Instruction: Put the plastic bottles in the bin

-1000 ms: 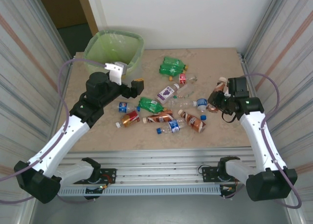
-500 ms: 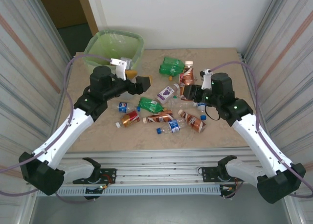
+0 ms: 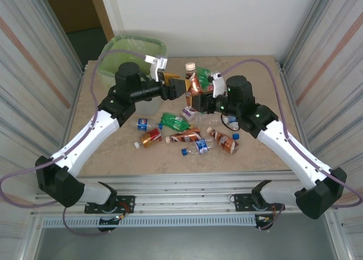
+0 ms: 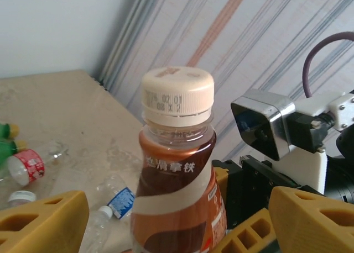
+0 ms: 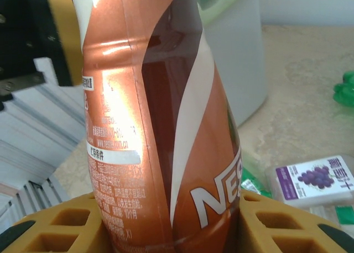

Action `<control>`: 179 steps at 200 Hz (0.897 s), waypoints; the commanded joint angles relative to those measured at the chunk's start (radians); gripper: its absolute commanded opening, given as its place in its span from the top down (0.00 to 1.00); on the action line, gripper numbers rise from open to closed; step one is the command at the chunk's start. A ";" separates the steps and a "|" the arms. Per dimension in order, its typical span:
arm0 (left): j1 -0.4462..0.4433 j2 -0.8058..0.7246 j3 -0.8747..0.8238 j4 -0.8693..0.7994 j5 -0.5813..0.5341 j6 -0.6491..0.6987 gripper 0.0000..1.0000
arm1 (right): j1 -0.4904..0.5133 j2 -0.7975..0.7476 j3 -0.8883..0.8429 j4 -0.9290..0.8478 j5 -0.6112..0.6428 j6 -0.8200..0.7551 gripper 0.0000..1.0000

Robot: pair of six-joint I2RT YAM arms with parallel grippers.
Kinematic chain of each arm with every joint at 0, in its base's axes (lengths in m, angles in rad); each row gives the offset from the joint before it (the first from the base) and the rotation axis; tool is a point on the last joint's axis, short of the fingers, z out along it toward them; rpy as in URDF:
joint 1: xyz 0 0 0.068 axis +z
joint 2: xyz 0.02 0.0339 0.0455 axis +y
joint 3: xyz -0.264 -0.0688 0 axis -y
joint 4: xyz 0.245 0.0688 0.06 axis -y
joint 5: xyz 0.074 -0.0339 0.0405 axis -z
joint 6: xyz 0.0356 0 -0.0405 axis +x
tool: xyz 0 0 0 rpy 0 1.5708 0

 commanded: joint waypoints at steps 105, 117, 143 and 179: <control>0.003 0.042 0.044 0.103 0.030 -0.091 0.79 | 0.057 0.048 0.062 0.035 0.003 -0.042 0.34; 0.010 0.038 0.054 0.097 0.032 -0.086 0.82 | 0.056 0.041 0.060 0.024 0.025 -0.042 0.20; 0.037 0.028 0.120 0.014 0.017 -0.009 0.87 | 0.057 0.009 0.046 -0.002 0.089 -0.033 0.02; 0.081 0.015 0.239 -0.121 -0.074 0.138 0.87 | 0.056 -0.080 -0.009 -0.012 0.181 -0.014 0.02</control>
